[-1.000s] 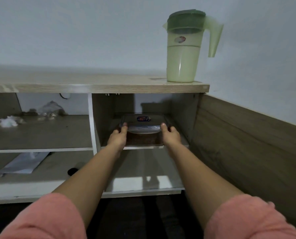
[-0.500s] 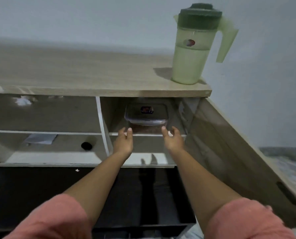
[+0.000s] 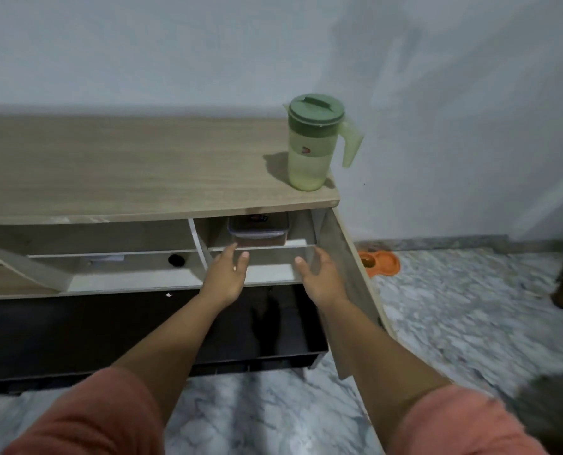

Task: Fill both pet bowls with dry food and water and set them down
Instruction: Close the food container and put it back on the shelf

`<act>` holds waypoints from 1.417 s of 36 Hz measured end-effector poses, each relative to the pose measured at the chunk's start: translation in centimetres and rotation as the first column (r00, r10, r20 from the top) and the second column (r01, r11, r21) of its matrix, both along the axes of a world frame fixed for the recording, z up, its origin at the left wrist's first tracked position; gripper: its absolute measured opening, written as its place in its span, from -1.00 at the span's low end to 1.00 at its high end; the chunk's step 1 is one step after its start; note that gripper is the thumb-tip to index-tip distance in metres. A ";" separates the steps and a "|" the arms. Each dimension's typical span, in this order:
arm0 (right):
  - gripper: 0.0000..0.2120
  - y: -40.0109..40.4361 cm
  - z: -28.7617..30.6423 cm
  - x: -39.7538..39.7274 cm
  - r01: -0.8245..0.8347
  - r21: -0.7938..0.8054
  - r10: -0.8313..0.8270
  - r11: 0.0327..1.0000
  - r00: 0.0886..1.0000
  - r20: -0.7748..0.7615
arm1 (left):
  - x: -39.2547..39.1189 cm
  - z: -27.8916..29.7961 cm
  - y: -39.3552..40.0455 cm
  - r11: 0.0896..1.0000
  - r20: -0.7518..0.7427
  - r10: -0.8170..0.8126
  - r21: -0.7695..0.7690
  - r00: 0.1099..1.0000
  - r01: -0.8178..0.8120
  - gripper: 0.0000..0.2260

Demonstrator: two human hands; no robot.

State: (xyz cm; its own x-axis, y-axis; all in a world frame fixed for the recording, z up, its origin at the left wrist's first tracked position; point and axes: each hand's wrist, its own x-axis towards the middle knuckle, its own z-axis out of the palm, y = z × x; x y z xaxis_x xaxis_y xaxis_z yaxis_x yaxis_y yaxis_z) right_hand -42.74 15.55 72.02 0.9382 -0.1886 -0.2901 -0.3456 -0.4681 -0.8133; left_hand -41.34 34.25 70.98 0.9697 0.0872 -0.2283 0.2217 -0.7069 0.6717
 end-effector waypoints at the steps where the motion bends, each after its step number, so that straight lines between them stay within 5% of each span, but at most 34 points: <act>1: -0.38 -0.4 0.7 -0.4 0.002 -0.027 -0.001 1.000 1.000 0.005 | -0.2 0.8 -0.1 1.000 0.005 -0.014 0.021 1.000 0.014 -0.52; 12: -0.40 -5.4 4.0 -3.9 -0.022 -0.276 0.046 0.961 0.996 0.082 | 0.1 5.7 -4.4 0.960 0.039 -0.234 0.166 0.972 0.224 -0.48; 19: -0.34 -8.4 3.3 -4.8 -0.016 -0.350 -0.005 0.937 0.998 -0.059 | 2.5 5.6 -4.8 0.912 -0.041 -0.278 0.303 0.960 0.277 -0.41; 26: -0.29 -8.9 2.0 -5.6 -0.032 -0.263 -0.028 0.964 0.974 -0.223 | 5.1 4.9 -2.5 0.840 -0.152 -0.266 0.448 0.952 0.306 -0.37; 38: -0.38 -3.8 1.5 -5.3 0.143 -0.308 -0.242 0.940 0.919 -0.311 | 9.4 3.4 5.4 0.674 -0.241 -0.393 0.581 0.887 0.456 -0.31; 51: -0.44 7.2 1.5 -4.0 0.342 -0.311 -0.441 0.887 0.827 -0.348 | 14.1 5.3 12.0 0.521 -0.327 -0.616 0.514 0.717 0.681 -0.46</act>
State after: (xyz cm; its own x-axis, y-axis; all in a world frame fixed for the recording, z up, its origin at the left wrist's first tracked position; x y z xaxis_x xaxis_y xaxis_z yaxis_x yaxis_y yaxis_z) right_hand -46.77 22.71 73.55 0.5826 -0.6208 -0.5246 -0.8083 -0.3754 -0.4535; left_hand -27.22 46.22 76.25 0.7883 -0.4165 -0.4528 -0.4210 -0.9019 0.0967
